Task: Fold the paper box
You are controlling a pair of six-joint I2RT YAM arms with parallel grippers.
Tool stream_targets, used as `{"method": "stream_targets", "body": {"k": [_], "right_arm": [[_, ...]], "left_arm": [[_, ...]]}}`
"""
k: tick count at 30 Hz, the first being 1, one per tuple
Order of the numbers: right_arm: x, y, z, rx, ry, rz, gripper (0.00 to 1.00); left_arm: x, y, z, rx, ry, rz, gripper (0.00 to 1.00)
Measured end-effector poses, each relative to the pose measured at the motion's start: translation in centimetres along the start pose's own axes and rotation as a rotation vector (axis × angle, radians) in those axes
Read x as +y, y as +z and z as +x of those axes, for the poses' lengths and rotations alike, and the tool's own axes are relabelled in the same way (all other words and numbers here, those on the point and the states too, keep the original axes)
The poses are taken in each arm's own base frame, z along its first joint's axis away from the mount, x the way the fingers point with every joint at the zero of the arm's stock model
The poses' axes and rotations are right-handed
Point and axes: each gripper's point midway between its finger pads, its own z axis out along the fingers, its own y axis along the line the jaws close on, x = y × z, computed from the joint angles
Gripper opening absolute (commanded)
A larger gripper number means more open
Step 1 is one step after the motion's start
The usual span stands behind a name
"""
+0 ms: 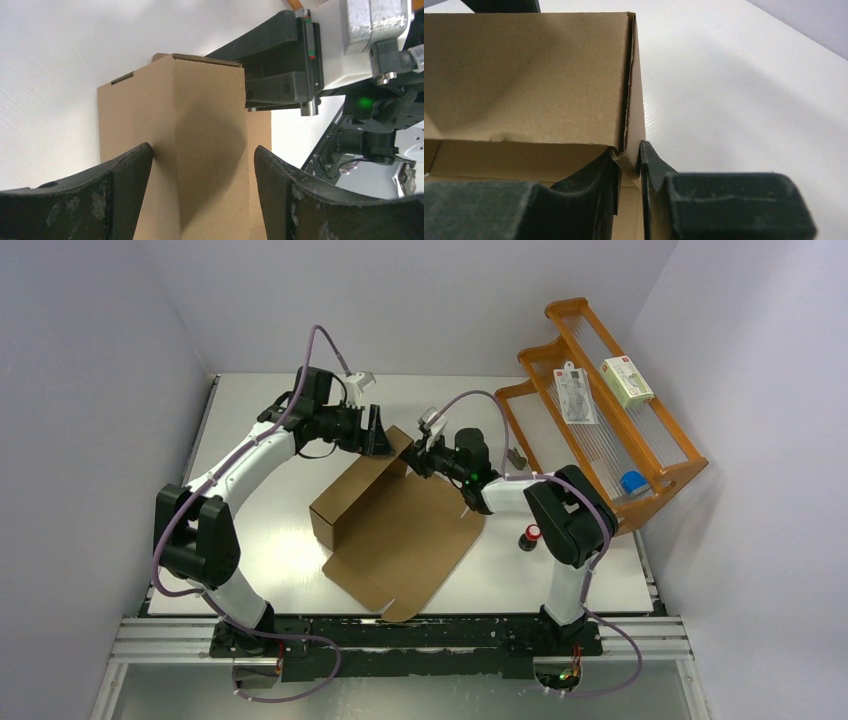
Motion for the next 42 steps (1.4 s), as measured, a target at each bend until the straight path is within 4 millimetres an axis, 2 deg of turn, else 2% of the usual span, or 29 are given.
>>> {"method": "stream_targets", "body": {"k": [9, 13, 18, 22, 30, 34, 38, 42], "right_arm": [[0.0, 0.5, 0.0, 0.018, -0.001, 0.133, 0.19], [-0.1, 0.6, 0.1, 0.022, 0.022, 0.200, 0.12], [-0.4, 0.7, 0.3, 0.023, 0.072, 0.298, 0.11], [-0.6, 0.6, 0.3, 0.021, 0.093, 0.362, 0.19], [-0.7, 0.8, 0.3, 0.005, 0.105, 0.380, 0.25], [-0.6, 1.4, 0.2, -0.020, 0.087, 0.359, 0.27], [-0.4, 1.9, 0.2, -0.041, 0.067, 0.324, 0.34], [0.4, 2.5, 1.0, -0.036, 0.056, 0.269, 0.38]], "left_arm": [[0.1, 0.0, 0.1, -0.014, -0.033, 0.043, 0.78], [0.2, -0.1, -0.1, -0.020, -0.035, 0.045, 0.78], [0.8, 0.2, -0.3, -0.028, -0.033, 0.037, 0.78], [1.4, 0.6, -0.3, -0.029, -0.039, 0.029, 0.77], [1.7, 0.9, -0.1, -0.022, -0.052, 0.037, 0.77], [1.7, 1.0, 0.0, -0.018, -0.060, 0.039, 0.77], [1.9, 0.9, 0.1, -0.017, -0.067, 0.037, 0.77], [1.9, 0.8, 0.2, -0.012, -0.076, 0.043, 0.76]]}}
